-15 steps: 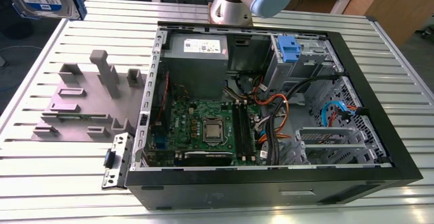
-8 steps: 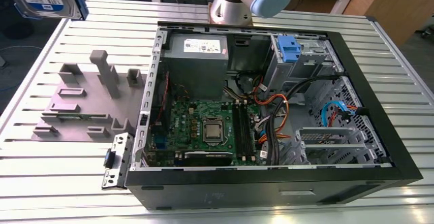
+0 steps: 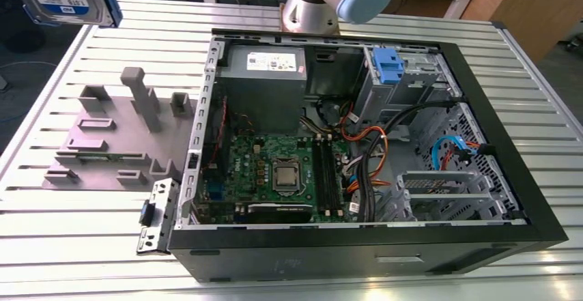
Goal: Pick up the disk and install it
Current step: 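Pick up the disk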
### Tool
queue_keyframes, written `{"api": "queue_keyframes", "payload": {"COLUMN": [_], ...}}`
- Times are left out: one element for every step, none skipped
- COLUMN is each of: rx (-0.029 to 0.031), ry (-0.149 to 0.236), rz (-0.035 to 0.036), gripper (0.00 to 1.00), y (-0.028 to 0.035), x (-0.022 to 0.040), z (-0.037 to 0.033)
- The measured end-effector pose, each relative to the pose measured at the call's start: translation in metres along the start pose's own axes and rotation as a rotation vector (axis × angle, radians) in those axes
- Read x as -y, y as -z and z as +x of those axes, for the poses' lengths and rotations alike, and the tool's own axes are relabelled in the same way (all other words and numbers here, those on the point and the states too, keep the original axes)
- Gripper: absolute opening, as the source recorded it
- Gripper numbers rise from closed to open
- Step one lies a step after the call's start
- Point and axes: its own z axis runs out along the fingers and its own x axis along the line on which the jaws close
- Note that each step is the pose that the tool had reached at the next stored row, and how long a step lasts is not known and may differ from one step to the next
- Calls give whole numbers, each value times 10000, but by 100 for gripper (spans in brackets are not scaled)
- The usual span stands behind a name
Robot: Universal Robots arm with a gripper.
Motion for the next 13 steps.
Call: {"api": "queue_keyframes", "payload": {"rx": [0, 0, 0, 0, 0, 0, 0, 0, -1, 0, 1, 0, 0], "ry": [0, -1, 0, 0, 0, 0, 1, 1, 0, 1, 0, 1, 0], "rz": [0, 0, 0, 0, 0, 0, 1, 0, -1, 1, 1, 1, 0], "gripper": [36, 36, 36, 36, 36, 36, 36, 36, 36, 36, 36, 36, 36], "y": [0, 0, 0, 0, 0, 0, 0, 0, 1, 0, -1, 0, 0], "x": [0, 0, 1, 1, 1, 2, 7, 11, 15, 23, 30, 37, 43], "z": [0, 0, 0, 0, 0, 0, 0, 0, 0, 0, 0, -1, -1]}}
